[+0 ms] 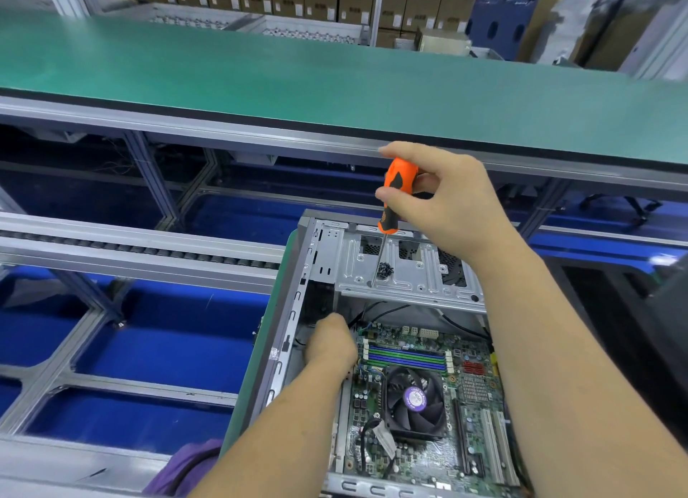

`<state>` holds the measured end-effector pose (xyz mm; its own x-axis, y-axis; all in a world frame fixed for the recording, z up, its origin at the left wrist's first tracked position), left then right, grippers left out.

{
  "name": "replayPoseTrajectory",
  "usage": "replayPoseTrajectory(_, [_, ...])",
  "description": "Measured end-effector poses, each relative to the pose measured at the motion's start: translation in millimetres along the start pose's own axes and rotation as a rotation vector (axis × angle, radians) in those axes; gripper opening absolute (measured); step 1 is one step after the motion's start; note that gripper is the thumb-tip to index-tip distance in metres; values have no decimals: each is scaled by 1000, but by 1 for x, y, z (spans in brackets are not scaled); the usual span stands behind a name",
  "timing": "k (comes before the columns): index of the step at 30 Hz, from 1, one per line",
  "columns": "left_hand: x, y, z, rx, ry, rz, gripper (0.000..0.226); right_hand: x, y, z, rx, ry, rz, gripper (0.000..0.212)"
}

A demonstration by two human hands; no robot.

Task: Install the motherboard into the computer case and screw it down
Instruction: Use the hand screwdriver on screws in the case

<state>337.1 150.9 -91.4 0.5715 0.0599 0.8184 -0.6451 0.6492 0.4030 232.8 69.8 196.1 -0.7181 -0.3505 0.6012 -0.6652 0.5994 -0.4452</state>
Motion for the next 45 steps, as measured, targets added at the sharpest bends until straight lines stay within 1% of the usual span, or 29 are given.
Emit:
replayPoseTrajectory(2, [-5, -2, 0, 1, 124, 23, 24, -3, 1, -1, 5, -32, -43, 51])
replayPoseTrajectory(3, [-7, -4, 0, -3, 201, 37, 23, -4, 1, -2, 8, -41, -48, 52])
replayPoseTrajectory(4, [-8, -6, 0, -11, 279, 57, 22, -4, 0, -2, 12, -41, -35, 50])
replayPoseTrajectory(6, [-6, -8, 2, -17, 371, 99, 8, -2, -1, -1, 0, -23, 11, 43])
replayPoseTrajectory(9, [-6, -8, 9, -56, 339, 109, 25, 0, 0, 4, -22, -30, 22, 44])
replayPoseTrajectory(12, [-5, -8, 15, -87, 322, 108, 28, 0, 2, 4, -14, -88, -8, 51])
replayPoseTrajectory(14, [-5, -9, 15, -71, 372, 96, 31, -2, 1, 4, -13, -92, 13, 47])
replayPoseTrajectory(17, [-7, -9, 15, -62, 402, 81, 32, -4, 0, 2, -12, -72, 30, 48])
replayPoseTrajectory(20, [-10, -10, 14, -60, 421, 80, 32, -9, 1, 0, 0, -171, -4, 50])
replayPoseTrajectory(22, [-12, -10, 13, -42, 435, 80, 33, -9, 0, 2, -8, -186, 33, 46])
replayPoseTrajectory(24, [-13, -10, 12, -39, 444, 76, 34, -7, -1, 3, -9, -133, 71, 43])
replayPoseTrajectory(28, [-15, -9, 12, -32, 448, 63, 33, -11, 1, 0, 32, -210, 17, 48])
replayPoseTrajectory(31, [-13, -6, 8, 10, 368, 69, 17, -9, -2, 2, 40, -107, 80, 44])
replayPoseTrajectory(33, [-12, -4, 4, 45, 289, 55, 22, -7, -2, 3, 40, -66, 72, 45])
replayPoseTrajectory(36, [-15, -2, -1, 70, 123, -43, 21, -9, 2, 4, 46, -219, 13, 48])
replayPoseTrajectory(38, [-18, 1, -3, 71, 22, -128, 17, -8, 2, 6, 45, -213, 55, 46])
replayPoseTrajectory(40, [-22, 6, -4, 55, -101, -217, 31, -6, 0, 6, 42, -106, 104, 41])
replayPoseTrajectory(42, [-26, 11, -6, 33, -228, -302, 47, -8, 0, 5, 42, -106, 78, 42])
replayPoseTrajectory(43, [-27, 13, -6, 31, -271, -329, 51, -10, 1, 3, 49, -140, 48, 43])
replayPoseTrajectory(45, [-28, 15, -8, 25, -310, -355, 50, -11, 3, -1, 77, -159, 21, 46])
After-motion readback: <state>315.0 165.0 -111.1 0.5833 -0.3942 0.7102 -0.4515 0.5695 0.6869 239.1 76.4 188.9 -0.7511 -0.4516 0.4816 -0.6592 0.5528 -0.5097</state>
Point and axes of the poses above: each hand's wrist, its own y-axis away from the middle knuckle, its own x-axis out of the back of the hand, z = x × y, the point moved 7 cm from there along -y, towards the middle knuckle, and after that the axes turned 1 degree about x, right-handed, at the moved point
